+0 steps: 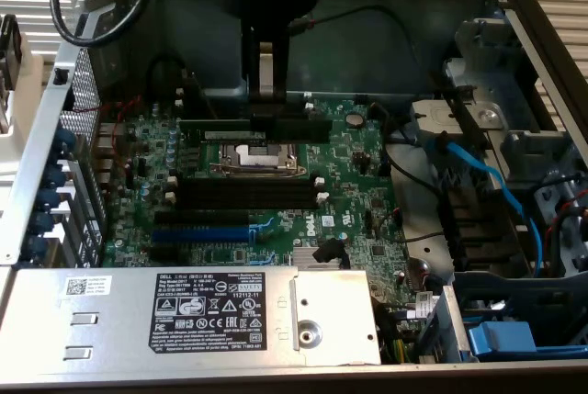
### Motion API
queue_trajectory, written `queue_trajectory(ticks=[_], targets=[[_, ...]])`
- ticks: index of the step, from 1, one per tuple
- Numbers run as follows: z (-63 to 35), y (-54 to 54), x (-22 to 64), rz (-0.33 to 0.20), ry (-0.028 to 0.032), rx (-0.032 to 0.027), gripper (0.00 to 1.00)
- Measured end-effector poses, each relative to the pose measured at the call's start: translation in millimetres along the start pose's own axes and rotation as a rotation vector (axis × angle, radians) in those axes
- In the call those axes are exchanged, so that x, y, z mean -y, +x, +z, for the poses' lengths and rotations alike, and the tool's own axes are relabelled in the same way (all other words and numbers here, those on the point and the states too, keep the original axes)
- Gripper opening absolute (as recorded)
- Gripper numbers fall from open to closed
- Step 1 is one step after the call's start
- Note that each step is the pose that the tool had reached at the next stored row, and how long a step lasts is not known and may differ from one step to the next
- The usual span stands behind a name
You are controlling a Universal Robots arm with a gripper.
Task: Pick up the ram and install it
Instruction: 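Insert the ram into the slot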
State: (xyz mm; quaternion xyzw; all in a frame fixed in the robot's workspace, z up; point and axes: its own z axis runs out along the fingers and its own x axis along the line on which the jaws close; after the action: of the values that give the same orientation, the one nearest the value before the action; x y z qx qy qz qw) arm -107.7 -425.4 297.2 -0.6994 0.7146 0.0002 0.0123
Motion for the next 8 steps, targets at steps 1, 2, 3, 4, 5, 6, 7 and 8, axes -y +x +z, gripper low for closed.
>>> queue_trajectory(ticks=[1, 2, 3, 4, 5, 6, 7, 8], targets=[[1.1, 0.4, -0.1, 0.000, 0.0001, 0.0002, 0.12], [2.6, 0.6, -0.2, 0.000, 0.0000, 0.0001, 0.12], [4.2, 1.1, -0.3, 0.000, -0.0001, 0.0000, 0.12], [5.9, 2.3, -0.3, 0.000, -0.0001, -0.0002, 0.12], [8.2, 3.3, -0.3, 0.000, 0.0000, 0.0001, 0.12], [10.8, 4.9, -0.3, 0.000, -0.0001, -0.0001, 0.12], [13.5, 6.7, -0.4, 0.000, -0.0003, -0.0001, 0.12], [16.2, 8.5, -0.4, 0.000, -0.0004, 0.0000, 0.12]])
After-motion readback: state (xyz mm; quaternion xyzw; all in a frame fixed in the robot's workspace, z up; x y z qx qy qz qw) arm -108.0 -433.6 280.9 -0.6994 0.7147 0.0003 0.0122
